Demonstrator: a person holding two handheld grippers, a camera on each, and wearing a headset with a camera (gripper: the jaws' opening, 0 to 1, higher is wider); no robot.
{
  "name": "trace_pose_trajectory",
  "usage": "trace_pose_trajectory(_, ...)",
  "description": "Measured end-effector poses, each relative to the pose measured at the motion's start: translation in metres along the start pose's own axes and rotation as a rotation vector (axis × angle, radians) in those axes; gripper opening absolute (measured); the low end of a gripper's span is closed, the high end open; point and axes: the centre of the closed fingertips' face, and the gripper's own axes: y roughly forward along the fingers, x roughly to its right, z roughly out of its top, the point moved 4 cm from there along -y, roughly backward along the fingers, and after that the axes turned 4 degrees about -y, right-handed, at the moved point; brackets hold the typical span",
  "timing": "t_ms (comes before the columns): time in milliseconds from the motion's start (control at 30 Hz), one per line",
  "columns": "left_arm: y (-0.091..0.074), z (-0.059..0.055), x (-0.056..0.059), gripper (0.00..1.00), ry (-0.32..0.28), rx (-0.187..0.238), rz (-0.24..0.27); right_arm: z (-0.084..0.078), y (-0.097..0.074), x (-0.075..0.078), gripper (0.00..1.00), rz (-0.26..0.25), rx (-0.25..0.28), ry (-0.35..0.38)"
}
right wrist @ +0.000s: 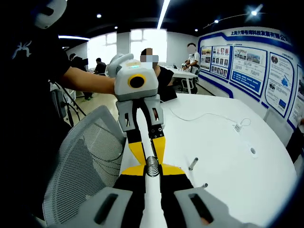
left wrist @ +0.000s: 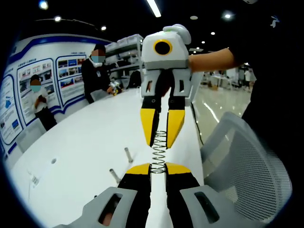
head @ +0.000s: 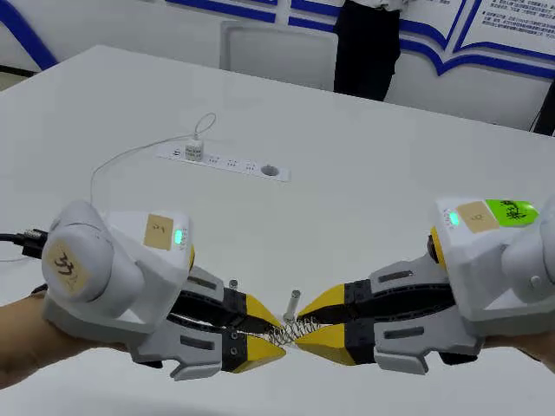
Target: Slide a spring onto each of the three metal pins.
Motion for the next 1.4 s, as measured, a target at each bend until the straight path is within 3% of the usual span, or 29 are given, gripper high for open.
trace_pose_trajectory(167, 0.000, 0.000, 0.000, 0.10, 0.000, -0.001, 0.001, 0.006, 0.002, -0.001, 0.11, -0.004, 0.048, 0.029)
trace_pose_trajectory(467, 0.003, 0.001, -0.001, 0.10, -0.015, -0.001, 0.016, 0.015, 0.006, 0.001, 0.11, -0.014, 0.091, 0.046)
trace_pose_trajectory(767, 0.004, 0.002, 0.000, 0.10, -0.016, -0.005, 0.020, 0.019, 0.011, 0.000, 0.11, -0.020, 0.107, 0.038)
trace_pose_trajectory(1000, 0.003, 0.004, -0.005, 0.11, -0.054, 0.017, 0.043, 0.021, 0.008, 0.004, 0.10, -0.067, 0.113, 0.030)
trace_pose_trajectory(1067, 0.002, 0.005, -0.005, 0.11, -0.098, 0.033, 0.037, 0.022, 0.008, 0.004, 0.10, -0.070, 0.120, 0.033)
trace_pose_trajectory(1167, 0.001, 0.004, -0.007, 0.12, -0.095, 0.037, 0.052, 0.022, 0.007, 0.005, 0.10, -0.077, 0.116, 0.034)
trace_pose_trajectory(1267, 0.000, 0.003, -0.009, 0.16, -0.106, 0.035, 0.064, 0.023, 0.008, 0.007, 0.10, -0.084, 0.117, 0.036)
trace_pose_trajectory(1400, -0.001, 0.000, -0.014, 0.30, -0.138, 0.040, 0.085, 0.022, 0.008, 0.009, 0.10, -0.092, 0.117, 0.043)
